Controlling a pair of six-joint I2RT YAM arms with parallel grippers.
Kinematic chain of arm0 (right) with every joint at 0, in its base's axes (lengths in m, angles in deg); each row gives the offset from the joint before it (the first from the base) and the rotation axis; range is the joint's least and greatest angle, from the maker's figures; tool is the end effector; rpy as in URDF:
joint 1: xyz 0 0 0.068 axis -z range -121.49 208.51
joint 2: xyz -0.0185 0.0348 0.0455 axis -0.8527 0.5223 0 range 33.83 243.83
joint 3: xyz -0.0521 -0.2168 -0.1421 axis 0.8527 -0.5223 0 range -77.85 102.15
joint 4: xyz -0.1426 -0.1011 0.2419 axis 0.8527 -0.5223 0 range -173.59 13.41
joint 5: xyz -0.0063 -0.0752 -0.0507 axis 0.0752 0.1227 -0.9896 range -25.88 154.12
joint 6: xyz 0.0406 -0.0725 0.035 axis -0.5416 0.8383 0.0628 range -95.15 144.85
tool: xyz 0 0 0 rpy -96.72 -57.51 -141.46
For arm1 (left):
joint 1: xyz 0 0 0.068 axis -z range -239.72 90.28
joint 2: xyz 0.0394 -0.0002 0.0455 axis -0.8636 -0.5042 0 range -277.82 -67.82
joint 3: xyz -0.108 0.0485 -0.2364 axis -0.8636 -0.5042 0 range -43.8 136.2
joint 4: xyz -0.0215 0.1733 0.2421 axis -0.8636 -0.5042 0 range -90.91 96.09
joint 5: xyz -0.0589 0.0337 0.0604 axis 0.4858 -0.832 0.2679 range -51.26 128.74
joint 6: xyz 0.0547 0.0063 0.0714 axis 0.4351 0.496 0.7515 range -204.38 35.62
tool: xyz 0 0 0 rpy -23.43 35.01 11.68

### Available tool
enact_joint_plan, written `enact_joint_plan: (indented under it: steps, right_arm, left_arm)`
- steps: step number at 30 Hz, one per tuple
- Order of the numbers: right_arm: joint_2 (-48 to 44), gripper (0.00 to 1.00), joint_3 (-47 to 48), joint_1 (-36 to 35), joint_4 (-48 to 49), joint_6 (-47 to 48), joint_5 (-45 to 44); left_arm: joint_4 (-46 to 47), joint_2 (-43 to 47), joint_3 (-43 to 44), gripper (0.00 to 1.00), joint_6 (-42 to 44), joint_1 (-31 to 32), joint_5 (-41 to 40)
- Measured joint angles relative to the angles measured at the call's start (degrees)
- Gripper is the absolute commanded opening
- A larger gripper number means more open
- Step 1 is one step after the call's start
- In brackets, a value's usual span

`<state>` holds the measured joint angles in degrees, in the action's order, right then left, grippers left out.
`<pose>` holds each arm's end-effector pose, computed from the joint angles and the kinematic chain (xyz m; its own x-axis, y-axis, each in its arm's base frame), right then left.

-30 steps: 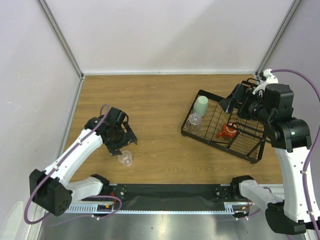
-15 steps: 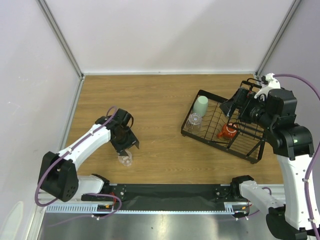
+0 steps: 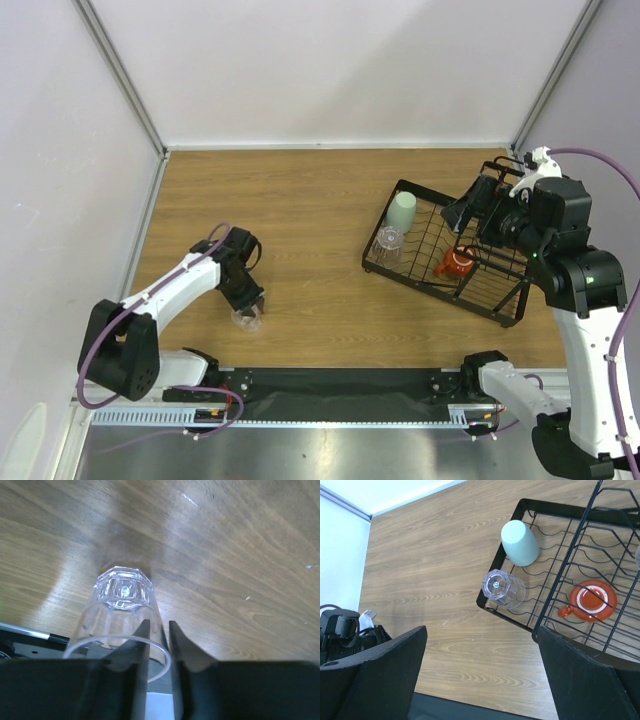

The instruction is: Load the cups into the dish rack

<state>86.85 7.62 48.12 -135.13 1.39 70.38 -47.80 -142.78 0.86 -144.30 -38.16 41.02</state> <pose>0.2074 0.0470 0.4528 -0.5064 0.3096 -0.8048 -0.0806 0.9122 0.4017 0.2268 -0.0930 0.1148 -0.7847 -0.6196 -0.0167 -0.6147 0.7814 -0.1075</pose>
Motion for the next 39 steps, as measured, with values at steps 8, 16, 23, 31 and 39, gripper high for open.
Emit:
enact_joint_plan:
  steps: [8, 16, 23, 31, 39]
  right_arm:
    - [3.45, 1.00, 0.00, 0.00, -0.72, -5.01, 0.15]
    - [6.56, 1.00, -2.71, 0.00, -1.14, -10.34, 2.82]
    - [5.38, 1.00, -3.76, 0.00, -0.92, -11.96, 4.79]
    - [5.51, 1.00, -3.74, 0.00, -0.20, -12.55, 6.91]
    - [3.37, 1.00, -3.76, 0.00, 2.08, -12.24, 9.16]
  left_arm:
    - [0.85, 0.02, 2.97, 0.00, 2.01, -0.81, 1.09]
    - [12.61, -0.68, 12.98, 0.00, 7.50, -0.96, 11.78]
    - [29.38, -1.88, 17.90, 0.00, 7.08, -0.66, 23.69]
    - [50.16, -10.05, 29.44, 0.00, 3.78, 5.33, 37.59]
    - [73.40, -14.93, 32.30, 0.00, -5.31, 9.60, 48.65]
